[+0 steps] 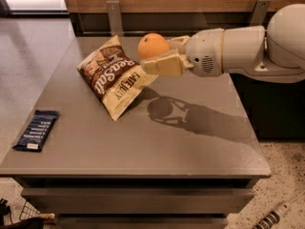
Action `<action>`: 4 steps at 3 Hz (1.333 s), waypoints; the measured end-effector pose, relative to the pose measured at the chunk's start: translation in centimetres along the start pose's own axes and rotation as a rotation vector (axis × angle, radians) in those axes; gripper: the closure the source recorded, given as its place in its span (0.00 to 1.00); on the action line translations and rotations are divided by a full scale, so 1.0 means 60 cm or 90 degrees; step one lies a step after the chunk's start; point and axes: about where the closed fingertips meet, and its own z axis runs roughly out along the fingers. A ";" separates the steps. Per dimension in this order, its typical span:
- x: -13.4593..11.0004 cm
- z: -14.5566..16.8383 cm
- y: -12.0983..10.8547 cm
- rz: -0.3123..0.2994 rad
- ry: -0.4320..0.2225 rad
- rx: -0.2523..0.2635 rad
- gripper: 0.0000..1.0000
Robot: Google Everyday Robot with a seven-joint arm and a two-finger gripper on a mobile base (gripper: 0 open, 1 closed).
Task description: Move orange near rxbar blueberry
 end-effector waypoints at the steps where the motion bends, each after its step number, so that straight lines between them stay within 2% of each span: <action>1: 0.002 0.002 0.002 0.001 -0.003 -0.002 1.00; 2: 0.004 0.009 0.012 0.002 -0.013 -0.004 1.00; 3: 0.033 0.039 0.066 0.018 -0.013 -0.028 1.00; 4: 0.058 0.074 0.143 0.024 -0.009 -0.053 1.00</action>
Offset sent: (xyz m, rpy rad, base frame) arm -0.0029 0.0032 -0.0101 0.0311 0.0054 0.0027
